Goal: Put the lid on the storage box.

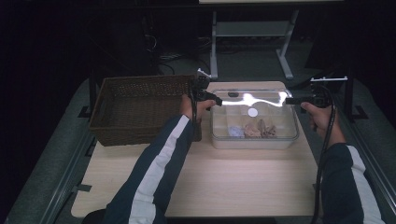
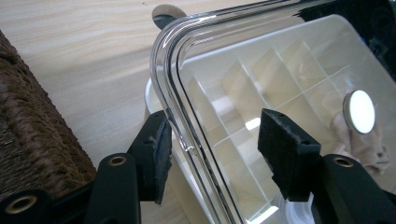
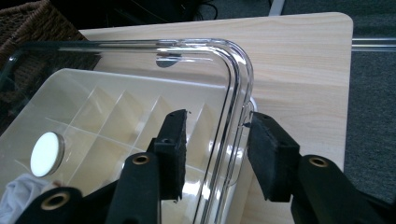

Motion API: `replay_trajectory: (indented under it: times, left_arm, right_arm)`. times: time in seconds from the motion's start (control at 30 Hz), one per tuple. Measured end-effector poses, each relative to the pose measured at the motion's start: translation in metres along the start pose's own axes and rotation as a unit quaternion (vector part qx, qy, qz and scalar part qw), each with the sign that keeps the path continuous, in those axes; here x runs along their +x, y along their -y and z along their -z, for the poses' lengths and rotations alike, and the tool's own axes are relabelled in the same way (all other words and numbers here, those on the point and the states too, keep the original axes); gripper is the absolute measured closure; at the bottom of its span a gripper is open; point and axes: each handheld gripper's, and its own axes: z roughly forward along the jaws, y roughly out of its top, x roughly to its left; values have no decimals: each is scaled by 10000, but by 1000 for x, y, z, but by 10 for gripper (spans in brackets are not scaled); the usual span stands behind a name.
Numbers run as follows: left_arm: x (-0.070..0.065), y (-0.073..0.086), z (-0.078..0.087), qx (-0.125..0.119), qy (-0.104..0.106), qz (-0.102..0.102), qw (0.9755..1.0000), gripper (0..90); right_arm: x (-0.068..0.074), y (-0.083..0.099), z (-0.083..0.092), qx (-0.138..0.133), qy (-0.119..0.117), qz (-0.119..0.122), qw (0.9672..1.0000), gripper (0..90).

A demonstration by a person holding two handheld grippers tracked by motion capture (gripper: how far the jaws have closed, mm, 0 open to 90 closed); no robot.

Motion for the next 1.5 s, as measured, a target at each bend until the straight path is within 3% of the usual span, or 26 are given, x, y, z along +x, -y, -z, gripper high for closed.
replay_trajectory:
  times: [0.27,0.43,0.53,0.6,0.7,0.77,0.9,0.97,1.0,1.13,1.17,1.23,1.27,1.33,1.37,1.43,1.5]
  left_arm:
    - [-3,-5,-9,329,-346,-250,9985,403]
    - [-4,-6,-12,367,-423,-272,9981,381]
    - [-9,-7,-14,445,-607,-533,9957,353]
    - [-12,-8,-13,336,-752,-603,9948,314]
    - [-13,-9,-8,172,-736,-695,9947,289]
    - [-15,-9,-2,5,-720,-796,9942,275]
    - [-21,-5,16,-307,-412,-1079,9928,269]
    - [-25,-1,28,-547,-239,-1206,9909,268]
    - [-28,2,34,-614,-111,-1334,9891,274]
    - [-42,21,60,-828,146,-1896,9783,282]
    - [-47,27,67,-888,149,-2066,9743,282]
    - [-53,40,80,-953,358,-2334,9670,282]
    - [-56,49,88,-1005,377,-2474,9630,282]
    - [-58,62,97,-1106,562,-2540,9592,282]
    - [-58,70,102,-1114,613,-2594,9574,282]
    - [-58,89,112,-1117,618,-2800,9515,282]
    - [-55,102,120,-1098,595,-2909,9486,277]
  right_arm:
    - [-5,4,-13,-7,111,-100,9999,548]
    - [-8,7,-20,23,136,-209,9997,550]
    - [-9,8,-22,1,223,-227,9995,509]
    - [-9,8,-22,25,343,-164,9993,478]
    - [-9,7,-18,-78,320,-151,9993,465]
    - [-7,6,-15,-65,444,-29,9990,445]
    - [-1,5,-5,-61,609,435,9972,418]
    - [3,5,1,-80,635,609,9961,399]
    - [8,6,4,-64,677,776,9947,399]
    - [30,13,16,-86,371,1318,9905,429]
    - [33,15,17,-75,314,1386,9898,439]
    - [43,19,20,-69,304,1571,9871,464]
    - [47,21,22,-60,182,1596,9870,479]
    - [59,25,23,-34,77,1715,9852,506]
    - [64,27,23,-22,19,1851,9827,527]
    - [76,31,23,-4,-119,1988,9800,529]
    - [88,35,23,-5,-241,2150,9763,521]
